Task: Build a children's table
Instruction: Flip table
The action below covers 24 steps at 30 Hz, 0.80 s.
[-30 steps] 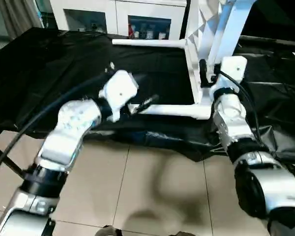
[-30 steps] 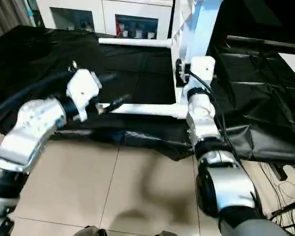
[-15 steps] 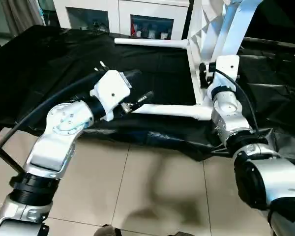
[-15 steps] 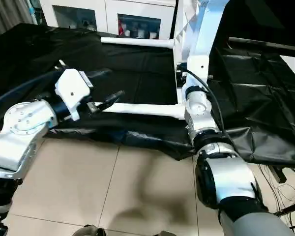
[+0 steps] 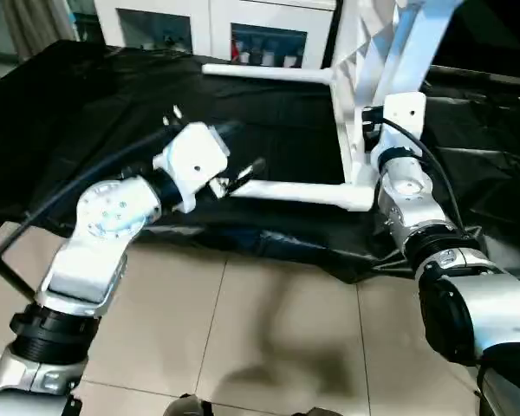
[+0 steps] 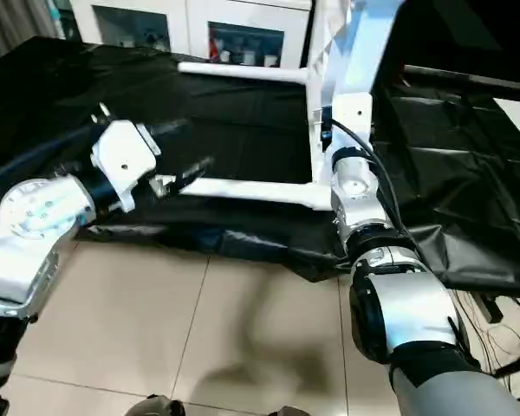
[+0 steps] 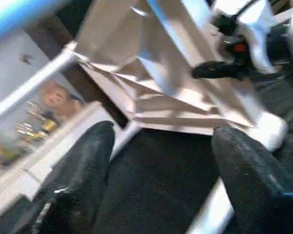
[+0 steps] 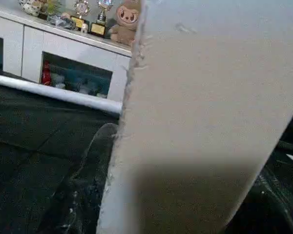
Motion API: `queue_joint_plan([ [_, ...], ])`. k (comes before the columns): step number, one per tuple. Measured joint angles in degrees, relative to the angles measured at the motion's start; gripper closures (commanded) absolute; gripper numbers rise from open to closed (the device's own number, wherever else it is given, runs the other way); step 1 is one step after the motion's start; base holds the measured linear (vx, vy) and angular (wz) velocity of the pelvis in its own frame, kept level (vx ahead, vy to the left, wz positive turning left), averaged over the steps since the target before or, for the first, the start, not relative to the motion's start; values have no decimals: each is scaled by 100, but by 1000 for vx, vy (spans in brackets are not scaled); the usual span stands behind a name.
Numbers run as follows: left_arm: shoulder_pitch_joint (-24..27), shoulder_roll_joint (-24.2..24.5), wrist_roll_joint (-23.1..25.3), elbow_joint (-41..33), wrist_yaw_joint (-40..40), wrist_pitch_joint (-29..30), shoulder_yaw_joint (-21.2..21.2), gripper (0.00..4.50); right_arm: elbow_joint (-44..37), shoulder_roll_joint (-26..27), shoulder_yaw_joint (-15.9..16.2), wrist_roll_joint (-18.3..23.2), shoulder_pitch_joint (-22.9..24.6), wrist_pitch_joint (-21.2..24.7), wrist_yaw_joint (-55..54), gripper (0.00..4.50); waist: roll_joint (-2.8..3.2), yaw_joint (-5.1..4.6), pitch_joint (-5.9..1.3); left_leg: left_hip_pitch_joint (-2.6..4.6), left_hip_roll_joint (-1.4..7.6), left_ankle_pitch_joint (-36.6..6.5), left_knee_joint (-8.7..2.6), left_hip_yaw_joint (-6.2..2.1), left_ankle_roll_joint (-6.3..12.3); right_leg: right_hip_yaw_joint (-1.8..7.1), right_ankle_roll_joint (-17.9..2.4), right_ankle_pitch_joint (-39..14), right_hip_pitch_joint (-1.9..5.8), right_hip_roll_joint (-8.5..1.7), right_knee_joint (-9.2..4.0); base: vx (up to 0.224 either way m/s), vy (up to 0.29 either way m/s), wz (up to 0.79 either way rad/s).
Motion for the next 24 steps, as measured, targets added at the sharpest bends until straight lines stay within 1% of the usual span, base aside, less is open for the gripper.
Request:
queue_joint_plan([
  [2,-163,40,215,97,113,-262,4,66,10,-79,42,-33,0,-13,-1,245,5,17,3,-13,-1,0,1,0,0,0,0,0,-7,-1,0,0,0,0],
  [4,-324,97,407,172,233,-451,5,58,12,-154,73,-49,-1,-25,0,246,11,36,4,-17,-3,0,1,0,0,0,0,0,-9,-3,0,0,0,0],
  [6,-579,162,721,338,426,-712,1,47,55,-260,100,-57,-51,-27,10,246,15,68,7,-30,-3,0,2,0,0,0,0,0,-20,-3,2,0,0,0],
  [7,-727,204,826,433,536,-807,9,47,94,-299,103,-60,-99,-27,20,246,18,80,6,-48,-4,1,5,1,0,1,0,2,-38,-3,7,0,0,0],
  [8,-925,263,959,502,666,-914,27,47,116,-352,105,-77,-158,-27,38,246,24,91,5,-82,-3,5,19,1,5,4,1,2,-73,-4,26,0,0,0],
  [11,-1337,355,1220,712,923,-1146,59,40,118,-475,116,-101,-196,-28,112,246,52,123,10,-103,-2,13,40,5,15,11,4,-3,-103,-4,54,0,0,0],
  [13,-1755,459,1464,1084,1046,-1366,13,40,120,-558,161,-112,-276,-29,176,246,60,137,8,-148,-1,18,61,13,22,25,5,-6,-170,-4,88,0,0,0],
  [14,-2013,517,1619,1368,1128,-1533,-40,40,119,-628,195,-173,-328,-45,208,246,74,137,9,-173,0,30,68,13,39,28,7,-3,-195,-3,96,0,0,0],
  [17,-2364,561,1890,1923,1236,-1796,-151,36,110,-751,342,-299,-470,-140,257,246,107,133,0,-172,-2,44,69,33,71,51,12,4,-204,-3,97,0,0,0],
  [20,-2538,532,2066,2402,1362,-1984,-291,36,104,-852,457,-425,-601,-241,264,246,107,135,0,-174,-2,42,73,33,67,53,14,7,-205,-3,97,0,0,0],
  [22,-2796,491,2179,2858,1442,-2068,-411,36,95,-918,511,-450,-650,-268,321,246,106,155,0,-178,-2,34,78,32,53,52,15,9,-203,-3,97,0,0,0],
  [24,-3015,493,2269,3157,1516,-2112,-437,36,59,-940,550,-506,-684,-323,354,246,107,146,0,-177,-3,31,81,36,58,60,17,13,-201,-4,94,0,0,0],
])
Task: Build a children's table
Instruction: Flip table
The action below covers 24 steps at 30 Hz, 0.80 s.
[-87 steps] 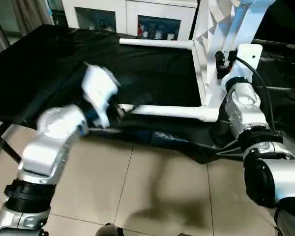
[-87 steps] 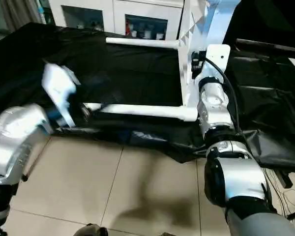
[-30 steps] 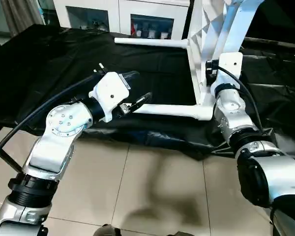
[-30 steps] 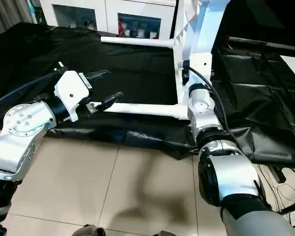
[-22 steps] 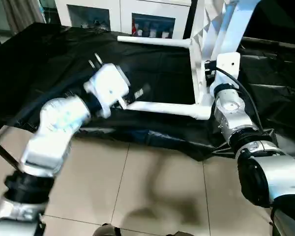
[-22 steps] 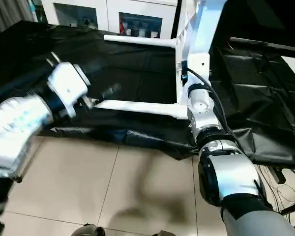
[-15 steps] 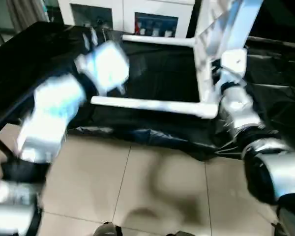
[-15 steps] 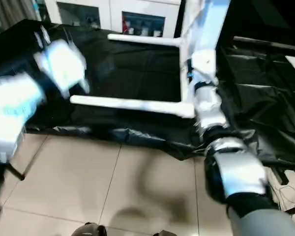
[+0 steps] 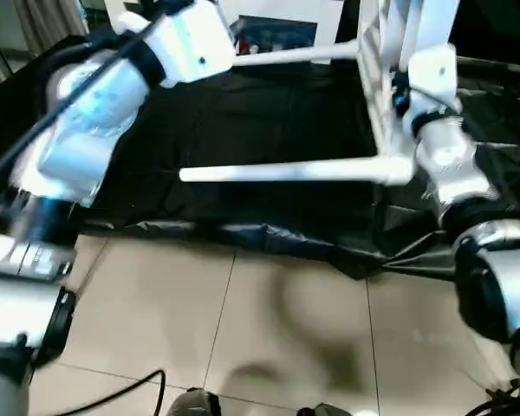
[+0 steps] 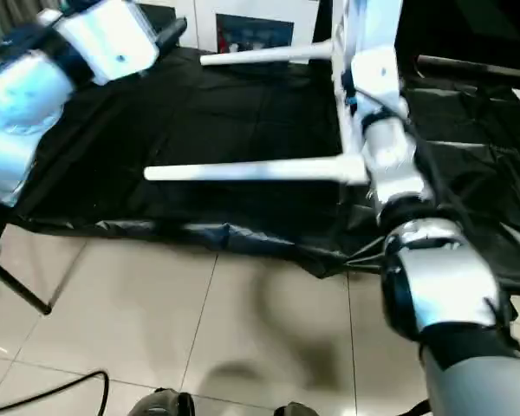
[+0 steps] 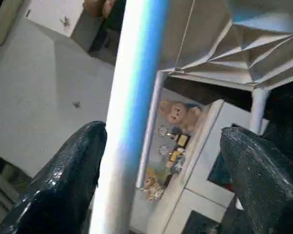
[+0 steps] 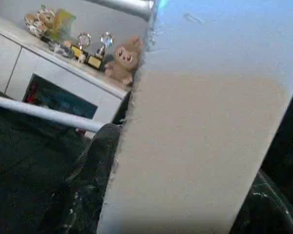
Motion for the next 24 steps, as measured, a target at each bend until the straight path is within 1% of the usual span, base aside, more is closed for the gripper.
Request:
queue_joint_plan([
  [5,-426,-19,309,790,644,-78,-38,36,-10,-152,117,-32,-145,-23,219,246,6,-8,3,-2,0,-2,6,2,5,1,0,4,-2,0,0,0,0,0],
  [8,-561,-14,361,978,911,-92,30,36,-45,-231,178,-46,-222,-28,337,246,6,-7,3,-2,0,1,6,2,12,0,0,4,-1,0,-2,0,0,0],
  [12,-779,11,457,1443,1140,-197,33,36,-46,-288,241,-120,-340,-34,410,246,7,-6,2,-2,0,6,8,2,22,2,0,4,-1,0,-2,0,0,0],
  [14,-791,3,466,1664,1265,-253,32,65,-60,-332,249,-180,-403,-35,472,246,7,-6,2,-2,0,5,9,2,21,1,-1,4,0,0,-2,0,0,0],
  [17,-792,-28,456,1965,1333,-362,52,86,-95,-379,311,-205,-474,-36,531,246,6,0,2,-2,0,5,10,1,22,0,-1,5,2,0,-3,0,0,0],
  [18,-798,-43,456,2038,1333,-375,51,86,-120,-382,339,-206,-482,-36,531,246,7,1,2,-2,0,5,11,1,24,0,-1,5,2,0,-3,0,0,0],
  [20,-832,-81,452,2179,1332,-403,51,115,-121,-385,394,-212,-523,-36,530,246,7,1,2,-3,0,4,14,1,25,0,-2,5,2,-1,-3,0,0,0],
  [22,-935,-89,426,2309,1342,-459,64,124,-121,-405,440,-221,-573,-36,530,246,8,7,2,-4,0,3,14,1,25,1,-3,6,2,-1,-4,0,0,0],
  [24,-1048,-113,413,2443,1351,-521,61,146,-121,-406,472,-261,-630,-36,537,246,8,5,2,-4,0,2,15,1,25,0,-3,6,3,-1,-5,0,0,0],
])
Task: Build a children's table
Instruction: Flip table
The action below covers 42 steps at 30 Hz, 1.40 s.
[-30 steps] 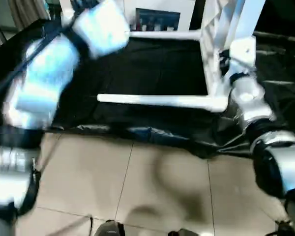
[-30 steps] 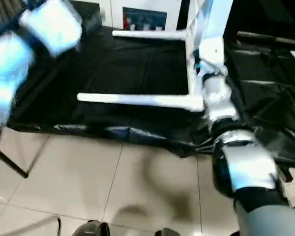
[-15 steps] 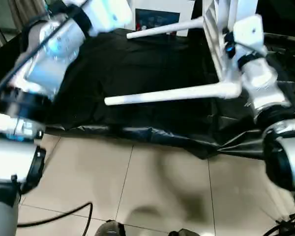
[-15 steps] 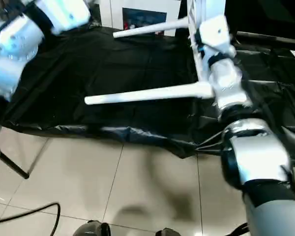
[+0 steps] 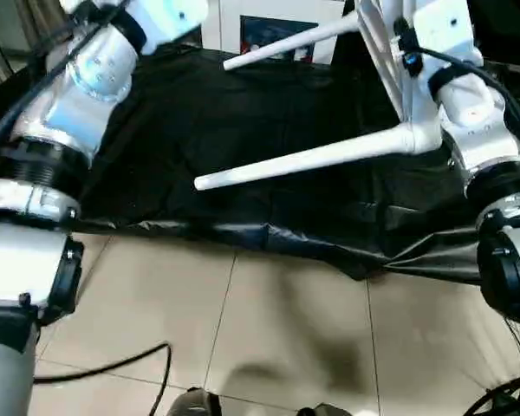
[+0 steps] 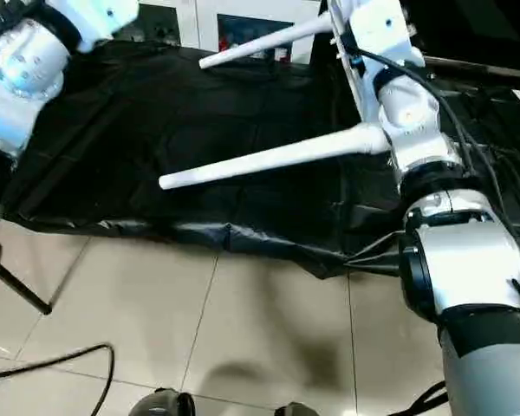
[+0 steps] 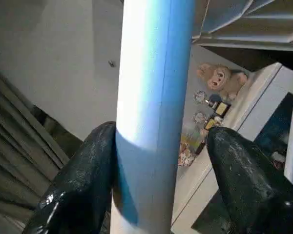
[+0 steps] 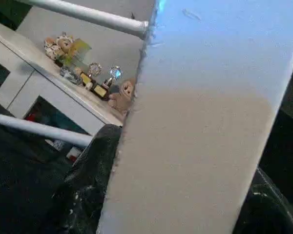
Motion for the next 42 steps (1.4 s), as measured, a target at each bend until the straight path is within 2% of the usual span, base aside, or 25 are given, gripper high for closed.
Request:
queue_joint_plan([
  [6,-133,-11,15,317,200,-83,-3,178,0,-62,44,-114,-130,0,91,246,0,5,0,0,0,-2,1,0,-2,0,0,0,1,0,0,0,0,0],
  [8,-173,-5,51,463,332,-72,0,204,-3,-104,119,-146,-210,0,125,246,0,2,0,0,0,-1,2,0,-2,0,0,0,1,0,1,0,0,0],
  [10,-211,15,50,555,370,-59,10,205,-55,-163,175,-167,-254,0,185,246,0,10,0,1,0,-5,2,-2,-7,-1,0,0,4,0,0,0,0,0],
  [12,-238,30,48,652,370,-64,11,235,-64,-193,214,-188,-299,0,219,246,0,14,0,2,0,-10,6,-3,-12,-2,0,0,7,0,0,0,0,0],
  [14,-282,29,25,722,357,-73,20,244,-64,-217,228,-216,-328,0,227,246,0,25,0,1,0,-12,12,-3,-9,-1,-1,1,10,-1,-1,0,0,0],
  [18,-293,-134,-211,905,249,-145,193,279,-63,-316,297,-307,-421,0,235,246,0,46,0,-1,-2,-19,26,-3,1,0,-6,4,16,-4,-1,0,0,0],
  [25,-230,-509,-688,1134,30,-141,537,287,-55,-571,483,-640,-725,0,290,246,0,74,0,4,-4,-20,37,-3,4,1,-12,8,27,-6,-2,0,0,0],
  [26,-177,-593,-734,1142,42,-132,613,288,-25,-614,554,-688,-822,0,332,211,0,71,0,5,-4,-20,39,-3,5,3,-12,8,30,-6,-2,0,0,0],
  [28,-122,-725,-838,1192,138,-84,729,288,11,-691,707,-884,-1005,-61,361,176,-6,59,0,4,-3,-20,42,-4,5,2,-13,9,30,-6,-2,0,0,0],
  [30,-81,-840,-930,1245,240,-13,812,288,9,-722,848,-1090,-1226,-264,361,173,-17,43,-7,10,-3,-21,45,-5,6,2,-13,9,37,-6,-2,0,0,0],
  [31,-60,-916,-967,1287,298,27,835,288,9,-695,882,-1126,-1311,-308,368,157,-27,26,-10,10,-3,-21,45,-6,6,2,-13,9,37,-6,-2,0,0,0],
  [36,69,-1071,-1045,1303,496,79,910,289,60,-561,925,-1226,-1470,-327,358,113,-93,-21,-21,10,-3,-21,50,-9,6,4,-12,16,41,-5,-4,0,0,0],
  [37,82,-1082,-1058,1303,531,84,913,289,77,-558,945,-1256,-1504,-326,357,91,-105,-21,-18,10,-3,-21,50,-9,6,3,-13,18,39,-5,-5,0,0,0],
  [40,110,-1112,-1085,1303,600,152,920,289,95,-488,1033,-1343,-1593,-326,288,80,-140,-20,-14,10,-3,-21,50,-9,6,3,-13,19,40,-5,-5,0,0,0],
  [41,125,-1126,-1095,1303,612,176,930,289,99,-480,1055,-1354,-1604,-326,228,56,-152,-19,-11,9,-3,-21,50,-9,6,3,-12,19,40,-5,-5,0,0,0],
  [42,137,-1143,-1107,1302,623,219,959,289,132,-463,1103,-1411,-1638,-321,126,56,-167,-18,-10,8,-3,-21,50,-9,6,3,-12,20,40,-5,-5,0,0,0],
])
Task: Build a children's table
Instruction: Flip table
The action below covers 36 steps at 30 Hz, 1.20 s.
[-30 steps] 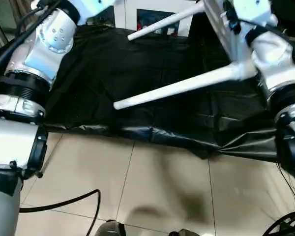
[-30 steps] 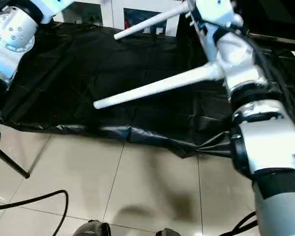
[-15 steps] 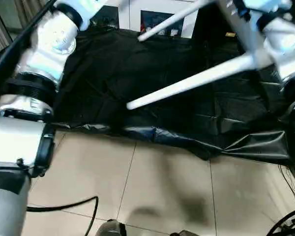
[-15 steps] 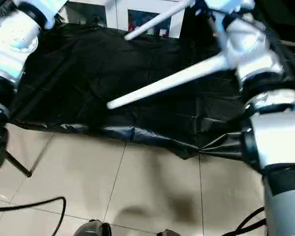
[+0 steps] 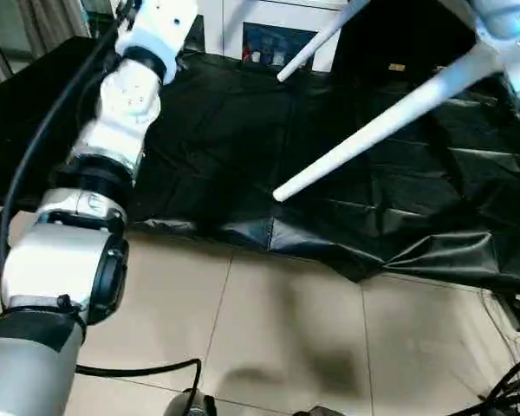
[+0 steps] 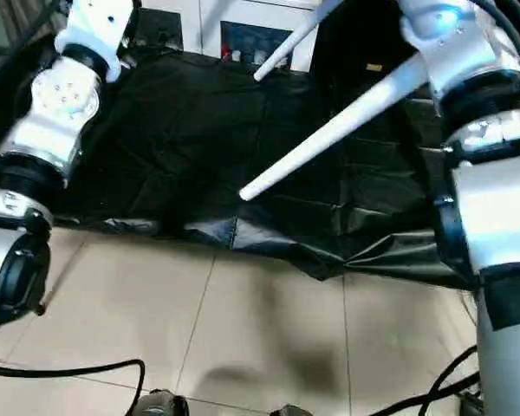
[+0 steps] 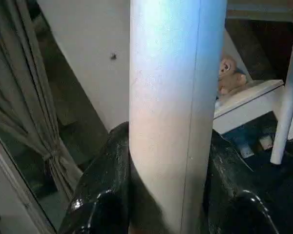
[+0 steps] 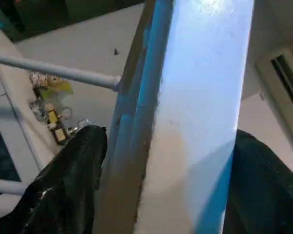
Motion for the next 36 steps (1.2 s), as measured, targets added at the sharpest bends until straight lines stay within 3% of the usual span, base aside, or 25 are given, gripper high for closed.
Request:
queue_joint_plan([
  [10,223,-44,-104,-1,94,119,75,290,12,208,66,-126,4,-518,-140,42,-95,16,-22,-2,-1,0,0,-1,0,5,0,1,20,2,-2,0,0,0],
  [13,243,-45,-130,4,93,132,75,290,-33,222,184,-262,115,-852,-449,42,-104,10,-24,0,-2,0,1,-1,0,9,0,0,31,2,-8,0,0,0],
  [16,243,-135,-129,-13,90,101,59,291,-124,411,504,-618,428,-1359,-973,42,-112,16,-21,-8,-3,0,1,-1,0,10,1,1,30,2,-9,0,0,0],
  [20,256,-162,-191,-3,-32,100,77,291,-492,364,572,-833,747,-2087,-1573,42,-110,3,-20,-4,-3,0,1,-1,0,13,3,1,44,3,-9,0,0,0],
  [23,307,-196,-229,6,-67,94,102,291,-610,374,563,-786,863,-2334,-1512,42,-111,0,-20,2,-3,0,1,-4,0,10,5,0,53,4,-11,0,0,0],
  [29,471,-256,-428,202,-160,66,166,291,-666,962,101,104,1816,-2093,-659,42,-125,-20,-28,41,-3,-3,1,-11,4,10,4,0,102,6,-25,0,0,0],
  [33,618,-185,-497,283,-254,64,235,291,-693,1378,-317,917,2640,-1884,-124,42,-133,-23,-33,60,-3,-3,-1,-13,4,8,4,1,124,7,-34,0,0,0],
  [34,663,-144,-543,305,-312,70,278,291,-765,1601,-592,1354,2973,-1720,21,42,-138,-22,-35,66,-2,-3,-4,-16,4,7,4,1,131,7,-36,0,0,0],
  [36,707,-98,-590,368,-358,75,297,291,-817,1808,-829,1822,3372,-1436,178,42,-137,-11,-31,60,-2,-3,-6,-13,4,8,3,2,130,7,-42,0,0,0],
])
